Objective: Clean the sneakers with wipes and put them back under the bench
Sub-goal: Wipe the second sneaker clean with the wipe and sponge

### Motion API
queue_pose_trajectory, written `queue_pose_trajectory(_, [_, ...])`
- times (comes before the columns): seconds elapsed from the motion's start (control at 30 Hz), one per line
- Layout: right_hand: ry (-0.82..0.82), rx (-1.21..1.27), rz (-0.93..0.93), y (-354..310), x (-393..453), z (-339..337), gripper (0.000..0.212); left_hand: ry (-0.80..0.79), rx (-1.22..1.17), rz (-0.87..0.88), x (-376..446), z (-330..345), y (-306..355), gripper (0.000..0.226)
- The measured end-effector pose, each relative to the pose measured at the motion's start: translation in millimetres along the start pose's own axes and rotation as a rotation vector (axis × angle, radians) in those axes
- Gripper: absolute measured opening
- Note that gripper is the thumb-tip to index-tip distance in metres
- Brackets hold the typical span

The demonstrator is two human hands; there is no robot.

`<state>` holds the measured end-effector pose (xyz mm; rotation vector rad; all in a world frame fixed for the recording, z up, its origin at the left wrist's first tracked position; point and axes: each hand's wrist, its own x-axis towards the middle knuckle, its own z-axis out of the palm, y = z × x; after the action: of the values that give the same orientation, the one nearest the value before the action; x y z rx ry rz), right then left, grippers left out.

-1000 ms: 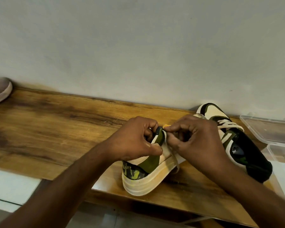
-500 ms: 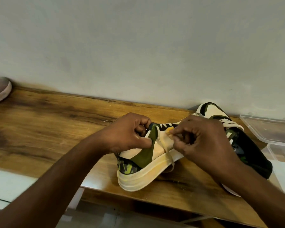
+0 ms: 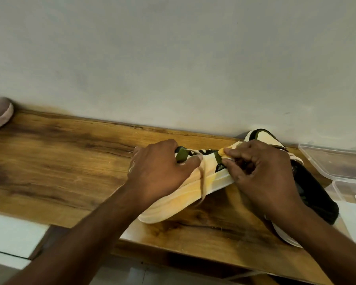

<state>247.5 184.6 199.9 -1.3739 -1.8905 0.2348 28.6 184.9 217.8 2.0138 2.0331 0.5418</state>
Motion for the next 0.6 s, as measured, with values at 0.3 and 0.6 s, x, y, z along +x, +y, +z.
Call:
queue_pose_trajectory(0.3, [-0.079, -0.028, -0.102, -5.6, -3.8, 0.1, 0.017, -0.056, -0.059, -0.048, 8.7, 0.7, -8.1, 0.087])
queue_pose_trajectory(0.6, [-0.046, 0.119, 0.002, -11.2, -5.3, 7.3, 0.022, -0.08, -0.076, -0.003, 7.9, 4.3, -10.2, 0.078])
